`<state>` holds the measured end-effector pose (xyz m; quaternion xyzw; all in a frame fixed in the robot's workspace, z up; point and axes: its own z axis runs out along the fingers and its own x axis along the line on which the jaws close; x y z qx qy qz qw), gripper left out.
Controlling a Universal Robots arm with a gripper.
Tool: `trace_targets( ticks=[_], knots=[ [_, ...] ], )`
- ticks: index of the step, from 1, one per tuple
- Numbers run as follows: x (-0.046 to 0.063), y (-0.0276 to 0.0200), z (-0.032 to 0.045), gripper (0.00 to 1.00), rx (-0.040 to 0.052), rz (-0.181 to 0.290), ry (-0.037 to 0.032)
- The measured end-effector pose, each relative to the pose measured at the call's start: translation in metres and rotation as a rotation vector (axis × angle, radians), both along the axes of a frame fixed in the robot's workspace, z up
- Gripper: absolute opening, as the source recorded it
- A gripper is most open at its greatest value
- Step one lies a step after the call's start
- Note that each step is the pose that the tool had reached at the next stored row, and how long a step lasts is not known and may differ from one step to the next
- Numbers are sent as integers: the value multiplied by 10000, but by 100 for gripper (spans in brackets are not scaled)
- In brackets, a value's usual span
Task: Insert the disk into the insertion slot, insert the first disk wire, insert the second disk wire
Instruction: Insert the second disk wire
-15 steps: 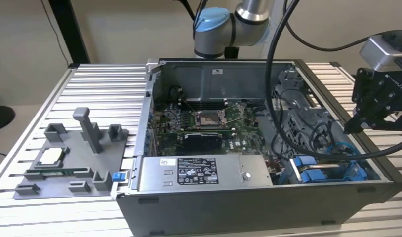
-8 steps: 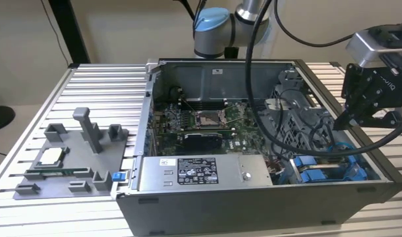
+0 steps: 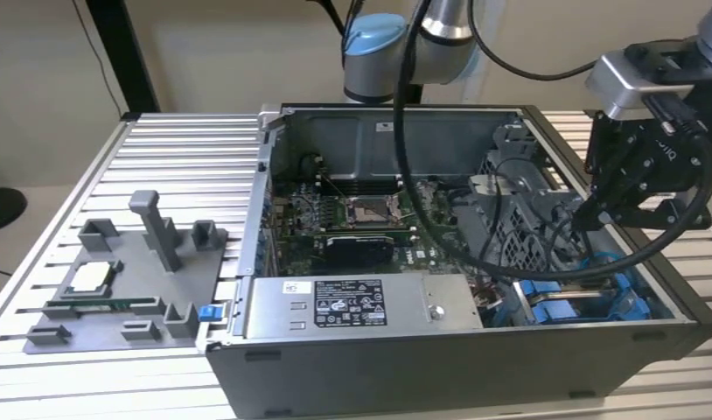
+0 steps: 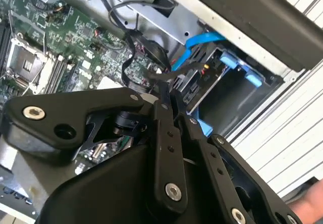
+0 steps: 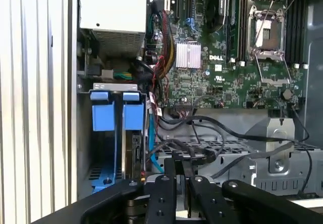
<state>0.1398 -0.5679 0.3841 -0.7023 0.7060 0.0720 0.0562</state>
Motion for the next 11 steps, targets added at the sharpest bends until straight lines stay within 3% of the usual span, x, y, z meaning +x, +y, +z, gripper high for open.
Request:
trace_targets(
  ticks=[7, 11],
  knots=[
    [-217, -133, -4, 0, 1, 1, -117],
    [-239, -150, -4, 0, 2, 2, -122]
  ],
)
